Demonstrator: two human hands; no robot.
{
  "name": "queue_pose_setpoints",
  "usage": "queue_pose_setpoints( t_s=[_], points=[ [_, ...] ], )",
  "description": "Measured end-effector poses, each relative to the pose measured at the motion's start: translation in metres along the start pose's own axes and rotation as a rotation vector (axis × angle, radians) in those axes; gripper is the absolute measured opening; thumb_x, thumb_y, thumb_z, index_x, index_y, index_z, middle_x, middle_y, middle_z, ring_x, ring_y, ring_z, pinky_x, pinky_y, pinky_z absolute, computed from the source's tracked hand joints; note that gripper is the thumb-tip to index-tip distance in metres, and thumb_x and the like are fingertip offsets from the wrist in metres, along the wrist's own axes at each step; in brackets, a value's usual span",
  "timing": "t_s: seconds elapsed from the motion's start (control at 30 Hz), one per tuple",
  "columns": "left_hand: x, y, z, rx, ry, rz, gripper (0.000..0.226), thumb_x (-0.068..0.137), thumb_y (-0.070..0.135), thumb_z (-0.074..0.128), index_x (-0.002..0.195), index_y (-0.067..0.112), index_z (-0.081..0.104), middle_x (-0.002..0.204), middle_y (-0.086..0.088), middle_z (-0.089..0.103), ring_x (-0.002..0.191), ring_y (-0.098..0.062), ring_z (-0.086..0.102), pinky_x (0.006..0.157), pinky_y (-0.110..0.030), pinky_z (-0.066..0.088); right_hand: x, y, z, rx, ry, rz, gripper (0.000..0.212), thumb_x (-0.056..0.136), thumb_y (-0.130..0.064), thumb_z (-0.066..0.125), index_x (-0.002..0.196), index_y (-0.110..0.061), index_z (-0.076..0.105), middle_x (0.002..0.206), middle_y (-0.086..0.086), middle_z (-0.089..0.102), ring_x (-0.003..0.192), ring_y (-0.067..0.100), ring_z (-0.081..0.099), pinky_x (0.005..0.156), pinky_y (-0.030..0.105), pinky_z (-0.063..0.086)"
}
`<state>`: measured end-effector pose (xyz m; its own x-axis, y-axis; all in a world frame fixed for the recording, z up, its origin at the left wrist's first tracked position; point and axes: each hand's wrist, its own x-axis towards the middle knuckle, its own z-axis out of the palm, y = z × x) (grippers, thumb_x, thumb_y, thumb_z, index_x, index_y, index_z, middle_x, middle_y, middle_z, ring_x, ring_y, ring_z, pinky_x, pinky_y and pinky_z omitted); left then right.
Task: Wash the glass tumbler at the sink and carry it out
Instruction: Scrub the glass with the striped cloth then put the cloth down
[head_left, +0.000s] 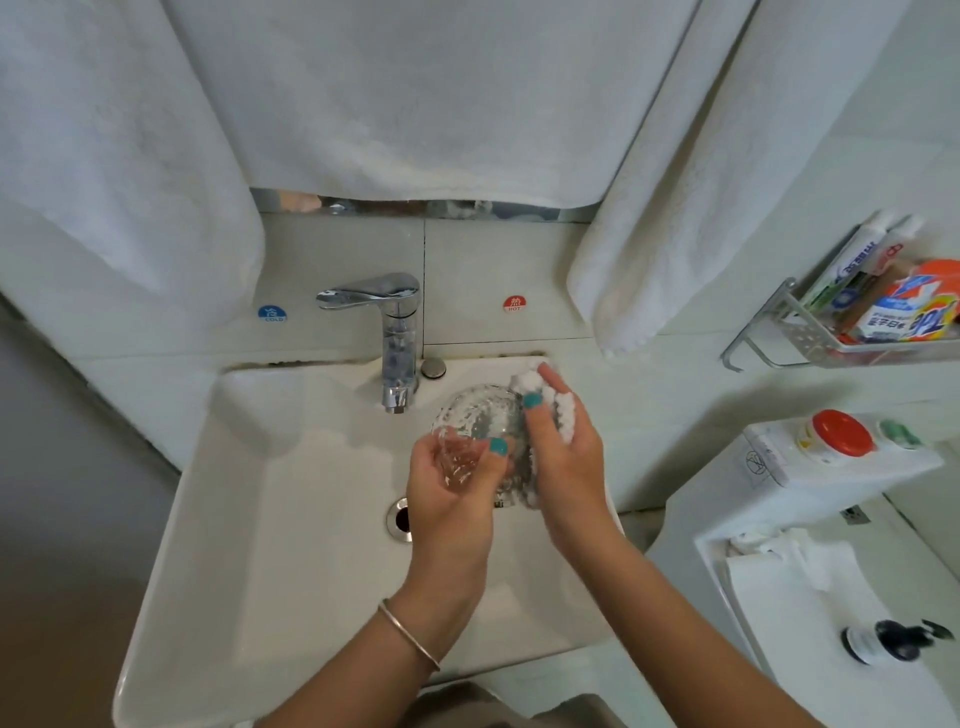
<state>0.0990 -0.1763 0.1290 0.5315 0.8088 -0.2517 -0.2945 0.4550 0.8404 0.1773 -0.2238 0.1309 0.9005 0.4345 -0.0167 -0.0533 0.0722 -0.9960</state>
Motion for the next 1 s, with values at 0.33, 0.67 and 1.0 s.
queue_pose_setpoints(
  t_s=[0.33, 0.67, 1.0],
  points=[
    [0.018, 0.017, -0.009, 0.113, -0.201, 0.051, 0.031, 0.080, 0.004, 0.073, 0.105, 0.008, 0.056, 0.102, -0.014, 0.068, 0.098, -0.026, 0.066, 0.087, -0.036, 0.054, 0.000, -0.001, -0.012, 0.165, -0.112, -0.007, 0.061, 0.081, -0.015, 0.071, 0.138, -0.020, 0.050, 0.132, 0.009, 0.061, 0.121, 0.027, 0.060, 0.104, 0.055, 0.045],
    [0.015, 0.028, -0.010, 0.780, -0.280, 0.265, 0.068, 0.082, 0.027, 0.074, 0.140, 0.036, 0.038, 0.129, 0.013, 0.042, 0.113, -0.001, 0.051, 0.098, -0.020, 0.044, 0.003, -0.003, -0.040, 0.012, -0.319, -0.090, 0.054, 0.083, -0.003, 0.065, 0.132, -0.020, 0.052, 0.127, 0.007, 0.064, 0.118, 0.025, 0.062, 0.093, 0.038, 0.054],
    [0.011, 0.026, -0.006, 0.340, -0.299, -0.029, 0.015, 0.088, 0.030, 0.066, 0.099, 0.035, 0.056, 0.103, -0.003, 0.067, 0.100, -0.026, 0.067, 0.087, -0.054, 0.055, -0.005, -0.006, -0.040, -0.015, -0.342, -0.154, 0.049, 0.078, -0.007, 0.071, 0.117, -0.034, 0.061, 0.123, -0.001, 0.064, 0.110, 0.018, 0.064, 0.086, 0.035, 0.054]
  ],
)
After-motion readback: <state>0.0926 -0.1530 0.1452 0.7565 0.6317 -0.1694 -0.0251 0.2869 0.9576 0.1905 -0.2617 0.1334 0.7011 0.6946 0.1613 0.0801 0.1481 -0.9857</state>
